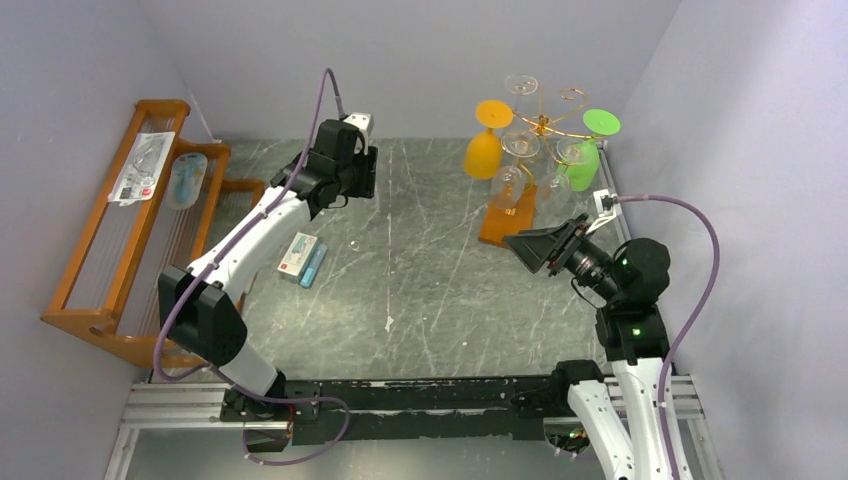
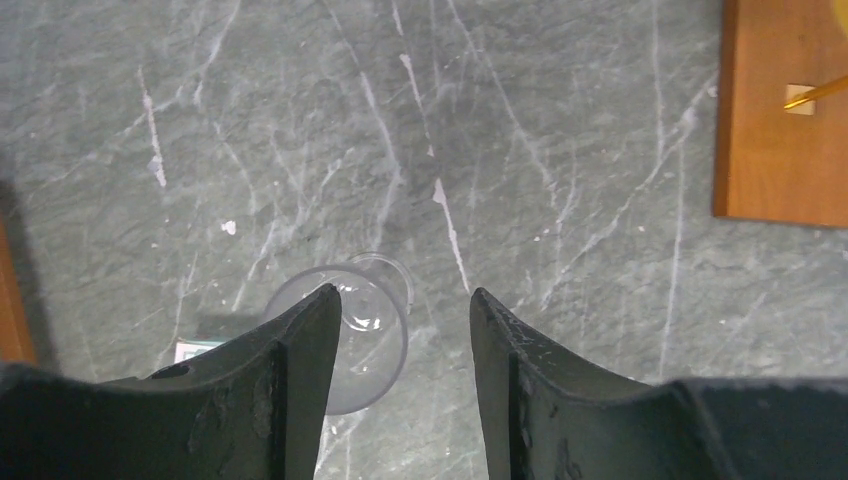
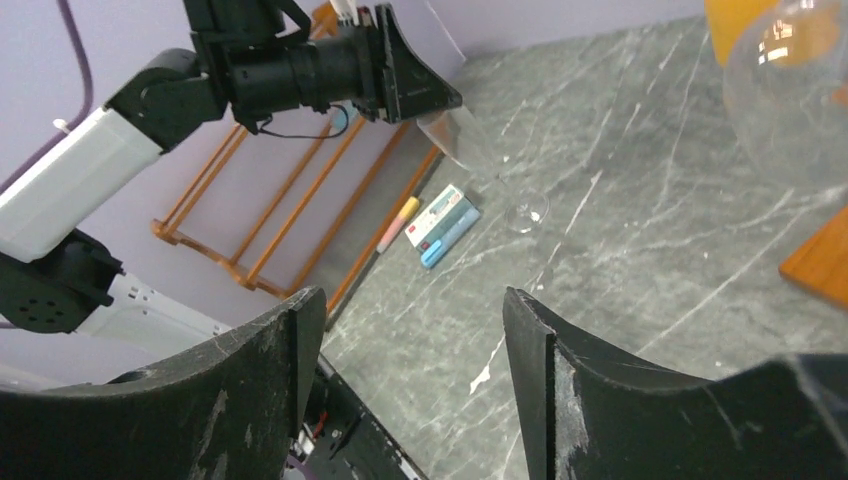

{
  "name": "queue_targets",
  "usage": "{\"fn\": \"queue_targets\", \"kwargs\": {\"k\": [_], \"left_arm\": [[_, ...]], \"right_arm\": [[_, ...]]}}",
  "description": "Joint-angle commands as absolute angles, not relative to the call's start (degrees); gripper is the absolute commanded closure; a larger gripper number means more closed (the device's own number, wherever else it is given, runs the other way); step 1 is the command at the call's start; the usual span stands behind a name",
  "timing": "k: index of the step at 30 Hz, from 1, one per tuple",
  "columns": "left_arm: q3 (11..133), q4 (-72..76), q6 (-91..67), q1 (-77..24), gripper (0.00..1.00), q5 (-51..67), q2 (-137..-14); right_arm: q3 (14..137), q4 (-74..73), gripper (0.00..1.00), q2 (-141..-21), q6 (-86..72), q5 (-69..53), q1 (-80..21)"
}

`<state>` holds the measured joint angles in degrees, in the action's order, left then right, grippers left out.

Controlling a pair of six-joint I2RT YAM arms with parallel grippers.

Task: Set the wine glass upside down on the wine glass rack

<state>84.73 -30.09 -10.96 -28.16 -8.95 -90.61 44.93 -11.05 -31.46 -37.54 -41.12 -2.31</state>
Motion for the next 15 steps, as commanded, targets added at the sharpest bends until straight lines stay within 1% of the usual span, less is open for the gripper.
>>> {"fn": "queue_targets", "kwargs": {"k": [1, 5, 10, 15], "left_arm": [[86.9, -34.1, -8.1, -29.5, 0.46, -13.6, -93.1], [88.0, -37.1, -6.8, -31.2, 0.52, -15.7, -95.8], [89.2, -38.7, -6.8, -31.8, 0.67, -15.3, -97.5], [89.1, -37.3, -6.7, -32.6, 0.93, -14.9, -94.8]], "right_arm": [[42.4, -8.2, 0.28, -29.6, -40.4, -43.6, -2.2], [39.8, -7.7, 0.25, -29.6, -42.3, -43.5, -2.2], [36.8, -7.8, 0.25, -27.8, -44.3, -39.8, -2.2], [35.0, -8.3, 0.26, -27.0, -45.7, -38.2, -2.2]]}}
